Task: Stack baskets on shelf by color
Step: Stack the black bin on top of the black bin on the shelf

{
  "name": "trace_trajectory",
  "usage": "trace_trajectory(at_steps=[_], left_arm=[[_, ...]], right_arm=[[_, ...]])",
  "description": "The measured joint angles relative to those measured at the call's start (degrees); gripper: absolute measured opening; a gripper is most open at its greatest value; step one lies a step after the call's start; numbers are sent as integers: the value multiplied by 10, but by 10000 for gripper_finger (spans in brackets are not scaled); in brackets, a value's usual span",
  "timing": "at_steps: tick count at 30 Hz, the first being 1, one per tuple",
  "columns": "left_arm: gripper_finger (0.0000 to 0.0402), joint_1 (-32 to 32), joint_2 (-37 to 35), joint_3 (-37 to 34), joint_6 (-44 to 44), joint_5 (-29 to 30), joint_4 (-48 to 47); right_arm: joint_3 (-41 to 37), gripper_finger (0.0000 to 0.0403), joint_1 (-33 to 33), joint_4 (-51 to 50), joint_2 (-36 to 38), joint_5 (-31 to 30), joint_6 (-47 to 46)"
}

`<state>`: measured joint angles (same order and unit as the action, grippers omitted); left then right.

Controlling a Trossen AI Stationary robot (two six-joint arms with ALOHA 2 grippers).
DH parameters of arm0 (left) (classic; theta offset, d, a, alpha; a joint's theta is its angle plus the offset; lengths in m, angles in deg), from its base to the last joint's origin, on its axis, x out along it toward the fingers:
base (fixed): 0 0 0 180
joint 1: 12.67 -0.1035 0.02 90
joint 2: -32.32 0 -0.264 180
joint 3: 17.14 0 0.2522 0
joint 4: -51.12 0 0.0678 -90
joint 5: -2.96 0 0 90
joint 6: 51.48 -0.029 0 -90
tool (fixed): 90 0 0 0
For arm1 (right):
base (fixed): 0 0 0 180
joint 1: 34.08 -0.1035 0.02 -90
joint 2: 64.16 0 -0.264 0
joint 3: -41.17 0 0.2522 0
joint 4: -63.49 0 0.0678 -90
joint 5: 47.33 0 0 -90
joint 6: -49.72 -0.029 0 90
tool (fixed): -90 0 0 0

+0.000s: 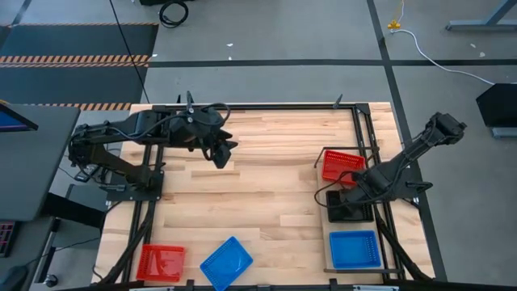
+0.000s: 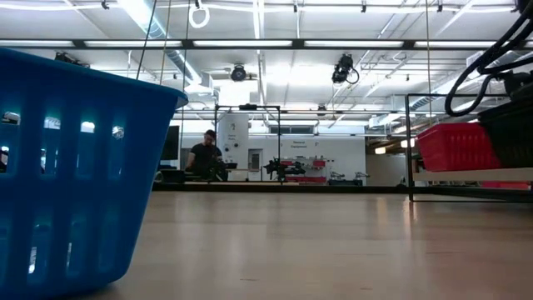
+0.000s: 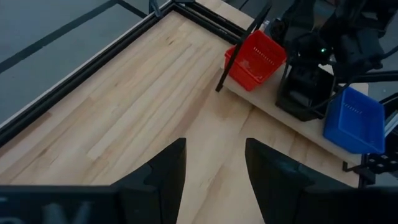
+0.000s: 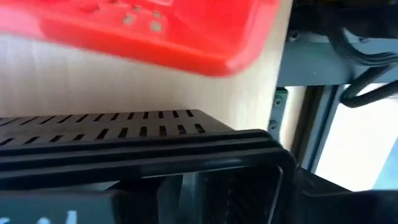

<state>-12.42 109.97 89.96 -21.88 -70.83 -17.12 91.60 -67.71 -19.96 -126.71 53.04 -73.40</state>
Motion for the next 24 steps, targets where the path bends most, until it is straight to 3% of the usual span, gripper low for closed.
trace_trajectory(at_steps=[10,17,24], left_arm=[[172,0,-2,0,-2,0,-10],[172,0,-2,0,3,-14,-33],[172,8,-7,0,123,-88,-214]], right_arm=[[96,177,-30,-174,-1,-19,3],[138,177,-32,-200,0,-50,4],[188,177,-32,-196,0,-110,15]])
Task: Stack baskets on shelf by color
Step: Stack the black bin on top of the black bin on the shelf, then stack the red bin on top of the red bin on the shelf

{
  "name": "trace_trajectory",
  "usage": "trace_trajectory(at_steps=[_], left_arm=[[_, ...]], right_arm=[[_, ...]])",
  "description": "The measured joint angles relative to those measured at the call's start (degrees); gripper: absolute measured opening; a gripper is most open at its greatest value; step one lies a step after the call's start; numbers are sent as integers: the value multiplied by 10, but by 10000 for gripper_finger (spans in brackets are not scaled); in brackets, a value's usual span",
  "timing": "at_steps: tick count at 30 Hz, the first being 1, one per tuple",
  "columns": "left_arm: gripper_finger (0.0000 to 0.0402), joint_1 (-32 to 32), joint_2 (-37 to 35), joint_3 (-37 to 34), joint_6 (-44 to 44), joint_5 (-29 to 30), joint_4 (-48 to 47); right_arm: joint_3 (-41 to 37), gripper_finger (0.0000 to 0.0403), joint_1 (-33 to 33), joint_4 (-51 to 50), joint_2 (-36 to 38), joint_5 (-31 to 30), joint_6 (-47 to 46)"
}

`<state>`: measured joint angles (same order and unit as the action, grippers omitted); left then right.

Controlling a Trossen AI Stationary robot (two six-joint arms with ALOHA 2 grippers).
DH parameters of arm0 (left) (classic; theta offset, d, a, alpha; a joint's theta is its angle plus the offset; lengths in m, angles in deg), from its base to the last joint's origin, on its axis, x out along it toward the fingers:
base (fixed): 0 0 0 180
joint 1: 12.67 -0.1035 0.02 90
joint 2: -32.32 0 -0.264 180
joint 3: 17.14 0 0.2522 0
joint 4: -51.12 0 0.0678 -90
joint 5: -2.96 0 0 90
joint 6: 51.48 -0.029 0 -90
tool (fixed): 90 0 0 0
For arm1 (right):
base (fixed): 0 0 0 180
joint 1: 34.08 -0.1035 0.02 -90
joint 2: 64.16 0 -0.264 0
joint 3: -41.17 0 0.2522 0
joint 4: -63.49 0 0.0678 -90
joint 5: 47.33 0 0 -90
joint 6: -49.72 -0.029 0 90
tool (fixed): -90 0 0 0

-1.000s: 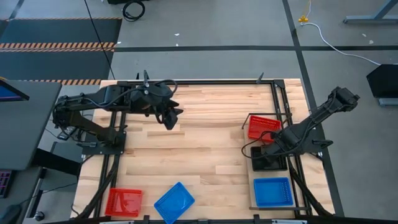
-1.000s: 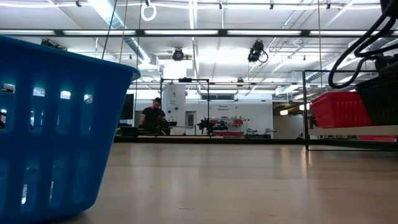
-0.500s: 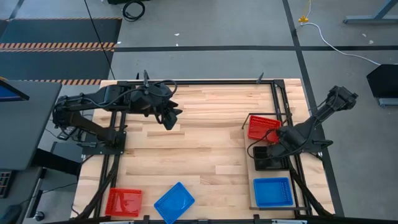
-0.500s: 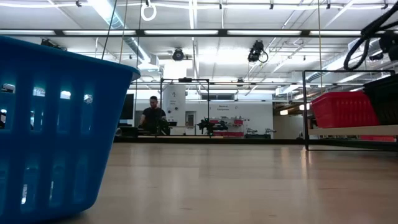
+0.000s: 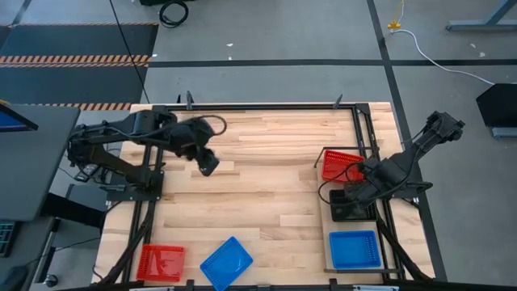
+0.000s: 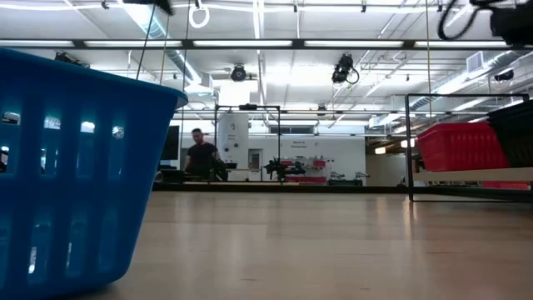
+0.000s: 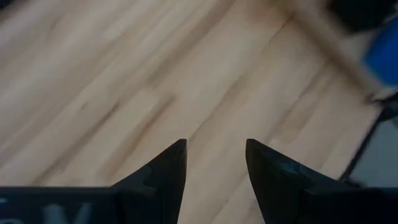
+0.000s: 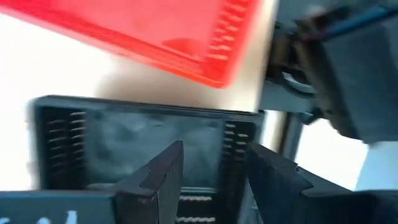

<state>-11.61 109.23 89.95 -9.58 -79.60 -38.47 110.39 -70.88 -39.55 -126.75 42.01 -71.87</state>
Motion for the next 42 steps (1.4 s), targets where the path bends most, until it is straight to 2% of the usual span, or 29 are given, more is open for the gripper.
trace_trajectory(at_steps=[4,9,13,18,22,26,33,42], left_arm=[[172,31,-1,0,56,0,-89],[172,80,-1,0,197,-15,-145],[172,140,0,0,341,-12,-137],[172,222,29,0,513,18,-140],[172,282,63,0,630,-11,-113],[172,335,115,0,726,-34,-55],[172,395,211,0,793,-132,-39],[172,450,286,0,836,-186,-47]], right_arm=[[37,177,0,5,0,-56,9],[70,177,0,7,0,-95,44],[79,177,0,17,0,-133,73],[80,177,0,71,0,-187,126],[80,177,0,130,0,-234,191],[80,177,2,170,0,-254,264],[80,177,-4,215,1,-243,334],[80,177,-15,246,1,-237,368]])
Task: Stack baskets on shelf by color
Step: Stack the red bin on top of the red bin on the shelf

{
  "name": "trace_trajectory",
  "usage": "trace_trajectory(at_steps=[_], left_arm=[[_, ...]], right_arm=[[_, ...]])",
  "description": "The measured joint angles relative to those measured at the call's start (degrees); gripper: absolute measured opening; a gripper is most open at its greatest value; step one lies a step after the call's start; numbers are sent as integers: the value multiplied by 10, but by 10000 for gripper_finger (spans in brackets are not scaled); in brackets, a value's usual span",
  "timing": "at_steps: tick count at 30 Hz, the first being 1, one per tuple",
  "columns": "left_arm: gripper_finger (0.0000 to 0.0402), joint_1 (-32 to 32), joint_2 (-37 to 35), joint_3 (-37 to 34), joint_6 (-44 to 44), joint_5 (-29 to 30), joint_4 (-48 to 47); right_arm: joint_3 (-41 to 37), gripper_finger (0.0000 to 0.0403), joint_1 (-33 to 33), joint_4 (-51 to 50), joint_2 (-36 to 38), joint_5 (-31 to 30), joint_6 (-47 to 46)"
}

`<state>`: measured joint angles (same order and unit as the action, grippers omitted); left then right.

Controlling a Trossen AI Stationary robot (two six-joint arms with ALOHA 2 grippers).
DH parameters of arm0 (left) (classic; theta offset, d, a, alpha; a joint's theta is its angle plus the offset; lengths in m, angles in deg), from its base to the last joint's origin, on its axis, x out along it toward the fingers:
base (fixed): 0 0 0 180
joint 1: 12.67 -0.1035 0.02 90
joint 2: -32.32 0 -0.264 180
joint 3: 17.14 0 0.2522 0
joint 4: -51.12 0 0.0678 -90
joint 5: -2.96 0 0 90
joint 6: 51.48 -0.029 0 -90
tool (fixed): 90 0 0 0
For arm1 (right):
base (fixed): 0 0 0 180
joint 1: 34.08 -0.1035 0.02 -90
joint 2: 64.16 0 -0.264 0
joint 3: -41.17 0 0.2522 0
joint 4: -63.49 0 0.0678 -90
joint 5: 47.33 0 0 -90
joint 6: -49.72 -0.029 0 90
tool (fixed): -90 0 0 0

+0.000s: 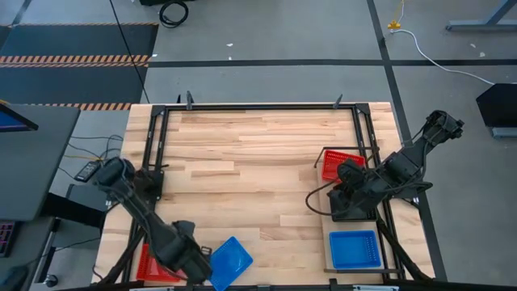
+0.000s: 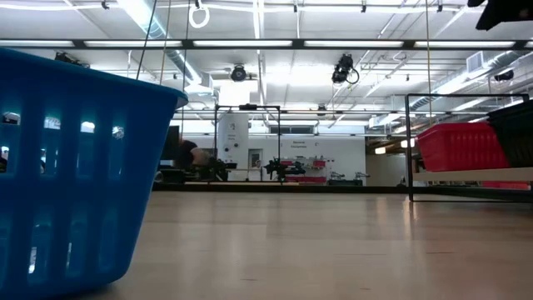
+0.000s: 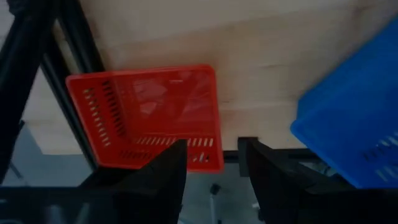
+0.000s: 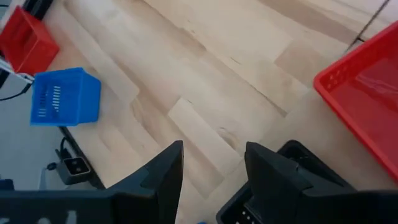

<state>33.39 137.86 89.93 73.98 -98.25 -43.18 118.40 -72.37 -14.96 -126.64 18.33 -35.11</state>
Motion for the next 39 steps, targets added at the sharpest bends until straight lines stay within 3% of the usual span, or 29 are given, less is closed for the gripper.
trace_trajectory(at_steps=[13,18,26,33,39], left_arm=[[172,3,101,0,3,-36,89],[172,11,97,0,17,-37,89],[172,35,55,-2,14,29,72],[172,57,-35,-167,17,33,299],[172,54,-95,-227,16,27,279]], right_arm=[[0,177,-7,8,0,0,6],[0,177,-7,8,0,21,19],[0,177,-7,9,0,21,25],[0,177,-5,12,0,0,24],[0,177,-6,12,0,0,5]])
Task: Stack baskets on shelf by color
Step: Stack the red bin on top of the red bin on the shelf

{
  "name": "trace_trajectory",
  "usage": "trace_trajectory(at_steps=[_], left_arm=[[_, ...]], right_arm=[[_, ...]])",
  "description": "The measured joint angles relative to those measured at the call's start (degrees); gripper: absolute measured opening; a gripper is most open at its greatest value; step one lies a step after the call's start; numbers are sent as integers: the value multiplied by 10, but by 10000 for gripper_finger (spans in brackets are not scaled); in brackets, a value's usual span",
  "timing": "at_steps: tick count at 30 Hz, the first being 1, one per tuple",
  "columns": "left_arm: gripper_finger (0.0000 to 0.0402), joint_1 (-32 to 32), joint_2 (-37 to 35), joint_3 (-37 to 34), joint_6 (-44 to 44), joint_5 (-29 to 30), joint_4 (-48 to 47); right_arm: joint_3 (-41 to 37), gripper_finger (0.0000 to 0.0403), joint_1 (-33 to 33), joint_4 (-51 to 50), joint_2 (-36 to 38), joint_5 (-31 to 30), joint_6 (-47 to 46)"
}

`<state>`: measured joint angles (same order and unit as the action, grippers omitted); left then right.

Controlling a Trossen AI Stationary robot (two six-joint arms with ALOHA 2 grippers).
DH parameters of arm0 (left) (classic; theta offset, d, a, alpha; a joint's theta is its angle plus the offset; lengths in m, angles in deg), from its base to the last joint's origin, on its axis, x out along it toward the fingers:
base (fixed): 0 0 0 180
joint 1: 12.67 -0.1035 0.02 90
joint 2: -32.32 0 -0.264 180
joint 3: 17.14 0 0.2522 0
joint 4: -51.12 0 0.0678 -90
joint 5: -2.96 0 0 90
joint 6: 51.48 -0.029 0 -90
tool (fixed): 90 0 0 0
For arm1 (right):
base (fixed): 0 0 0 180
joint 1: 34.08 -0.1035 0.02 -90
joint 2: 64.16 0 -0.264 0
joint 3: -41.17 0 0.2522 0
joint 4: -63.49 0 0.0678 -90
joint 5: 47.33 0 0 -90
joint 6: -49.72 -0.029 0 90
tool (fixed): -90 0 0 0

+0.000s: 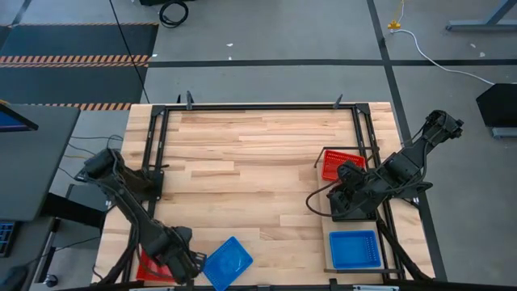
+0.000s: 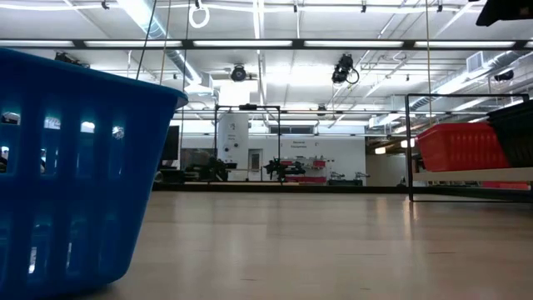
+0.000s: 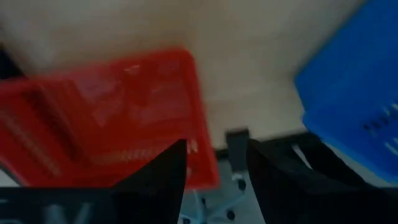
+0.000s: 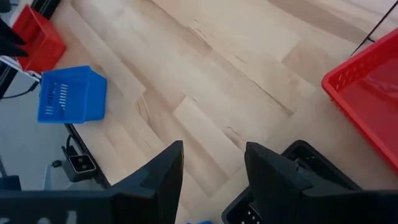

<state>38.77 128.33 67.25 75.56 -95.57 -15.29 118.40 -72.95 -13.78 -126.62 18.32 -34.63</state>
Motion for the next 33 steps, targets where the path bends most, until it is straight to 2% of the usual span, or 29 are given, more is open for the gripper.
trace_trajectory(at_steps=[4,10,14,16,21,22,29,33], left_arm=[[172,0,-15,-46,-1,-8,24],[172,-1,-14,-136,-2,-20,190],[166,-17,-14,-171,-17,-20,190],[143,-32,-20,-176,-51,-18,179],[27,-102,-25,-174,-211,-21,163],[16,-119,-26,-174,-244,-24,162],[6,-256,-26,-172,-527,-33,162],[6,-329,-26,-143,-760,-23,131]], right_arm=[[0,177,0,0,0,-10,-16],[0,177,4,-1,0,-16,-27],[0,177,12,-3,0,-16,-27],[0,177,18,-3,0,-16,-27],[0,177,37,-3,0,-16,-27],[0,177,42,-3,0,-15,-27],[0,177,76,1,0,6,-29],[0,177,99,6,0,17,-45]])
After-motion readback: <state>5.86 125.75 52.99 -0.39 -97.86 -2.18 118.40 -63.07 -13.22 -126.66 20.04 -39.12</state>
